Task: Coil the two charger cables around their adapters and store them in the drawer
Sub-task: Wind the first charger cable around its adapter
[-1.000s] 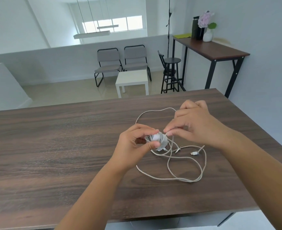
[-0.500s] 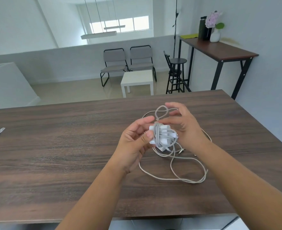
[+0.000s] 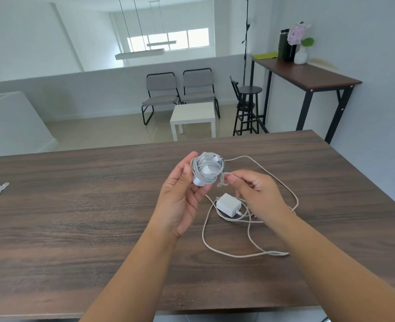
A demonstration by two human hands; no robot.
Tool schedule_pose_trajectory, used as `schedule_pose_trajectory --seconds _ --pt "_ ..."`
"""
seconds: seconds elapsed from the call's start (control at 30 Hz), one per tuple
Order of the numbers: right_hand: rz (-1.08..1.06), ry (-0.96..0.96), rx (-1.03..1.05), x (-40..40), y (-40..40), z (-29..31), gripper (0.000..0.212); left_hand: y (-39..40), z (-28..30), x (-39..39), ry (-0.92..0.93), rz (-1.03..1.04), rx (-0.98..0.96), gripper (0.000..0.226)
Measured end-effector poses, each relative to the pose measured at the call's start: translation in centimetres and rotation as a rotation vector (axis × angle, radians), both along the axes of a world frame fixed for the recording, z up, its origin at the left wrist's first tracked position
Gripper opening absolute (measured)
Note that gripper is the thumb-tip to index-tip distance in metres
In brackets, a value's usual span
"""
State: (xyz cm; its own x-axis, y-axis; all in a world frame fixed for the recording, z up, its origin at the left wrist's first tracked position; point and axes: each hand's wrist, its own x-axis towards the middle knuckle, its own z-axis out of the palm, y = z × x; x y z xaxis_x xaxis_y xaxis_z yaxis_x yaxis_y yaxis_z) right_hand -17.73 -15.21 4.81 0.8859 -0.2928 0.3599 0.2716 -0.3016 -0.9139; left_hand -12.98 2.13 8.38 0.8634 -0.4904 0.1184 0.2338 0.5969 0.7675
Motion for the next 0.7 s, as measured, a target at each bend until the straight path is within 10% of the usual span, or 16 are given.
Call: schedule_pose_trajectory --seconds 0.47,0.7 --pt "0.22 0.759 0.362 0.2 -2.7 -1.7 0.027 0.6 1.2 2.6 0.095 0.067 -0.153 0.044" --pt "0.152 0.361 0.187 -1.1 -1.6 -2.3 0.018 0.8 0.7 3.5 0.109 0.208 -0.135 0.036"
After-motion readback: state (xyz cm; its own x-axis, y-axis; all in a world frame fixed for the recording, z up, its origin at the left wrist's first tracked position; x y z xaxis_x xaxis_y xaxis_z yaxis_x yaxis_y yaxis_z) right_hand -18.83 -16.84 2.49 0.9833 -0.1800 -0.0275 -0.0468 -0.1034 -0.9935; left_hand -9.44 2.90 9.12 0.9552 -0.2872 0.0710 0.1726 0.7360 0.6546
